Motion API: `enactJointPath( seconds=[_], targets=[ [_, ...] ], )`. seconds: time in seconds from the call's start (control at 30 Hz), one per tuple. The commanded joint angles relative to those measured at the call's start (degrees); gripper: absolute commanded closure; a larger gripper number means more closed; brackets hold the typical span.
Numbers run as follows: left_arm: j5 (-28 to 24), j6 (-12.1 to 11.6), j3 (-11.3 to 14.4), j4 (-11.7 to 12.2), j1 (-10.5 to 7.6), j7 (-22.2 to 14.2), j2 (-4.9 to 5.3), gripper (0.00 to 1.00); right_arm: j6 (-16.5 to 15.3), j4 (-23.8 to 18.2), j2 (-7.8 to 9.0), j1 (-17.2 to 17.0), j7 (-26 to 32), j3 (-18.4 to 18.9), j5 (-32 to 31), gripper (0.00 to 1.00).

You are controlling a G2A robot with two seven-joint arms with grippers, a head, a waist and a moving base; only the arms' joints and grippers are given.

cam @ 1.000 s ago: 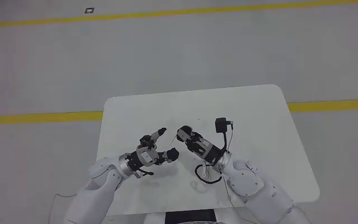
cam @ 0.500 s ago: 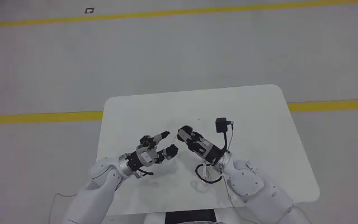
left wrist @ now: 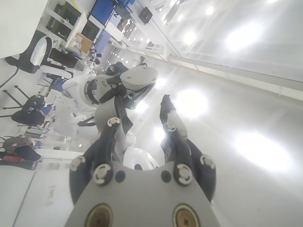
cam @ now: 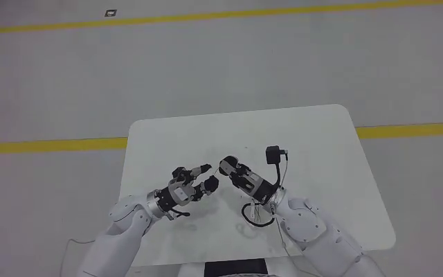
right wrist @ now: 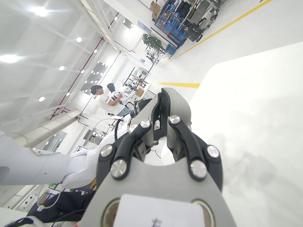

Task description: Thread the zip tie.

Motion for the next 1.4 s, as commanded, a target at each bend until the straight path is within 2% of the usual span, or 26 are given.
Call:
enactJointPath(
  seconds=[0.0, 0.3, 0.87, 1.37],
  targets=[
    [-0.20, -0.26, -0.04, -0.02, 0.05, 0.14, 0.04, 0.70, 0.00, -0.05, 0.00, 0.00, 0.09, -0.02, 0.07, 1.00],
    [-0.83, -1.75, -0.23, -0.28, 0.24, 0.34, 0.21, 0.78, 0.00, -0.12, 0.01, 0.05, 0.36, -0.26, 0.11, 1.00],
    [0.01, -1.62, 0.80, -0.15, -0.09, 0.26, 0.60, 0.79, 0.00, -1.23, 0.26, 0.23, -0.16, -0.86, 0.06, 1.00],
    [0.13, -4.06, 0.85, -0.44, 0.07, 0.65, 0.86, 0.89, 0.00, -1.33, 0.77, 0.72, 0.41, -1.70, 1.39, 1.00]
  ],
)
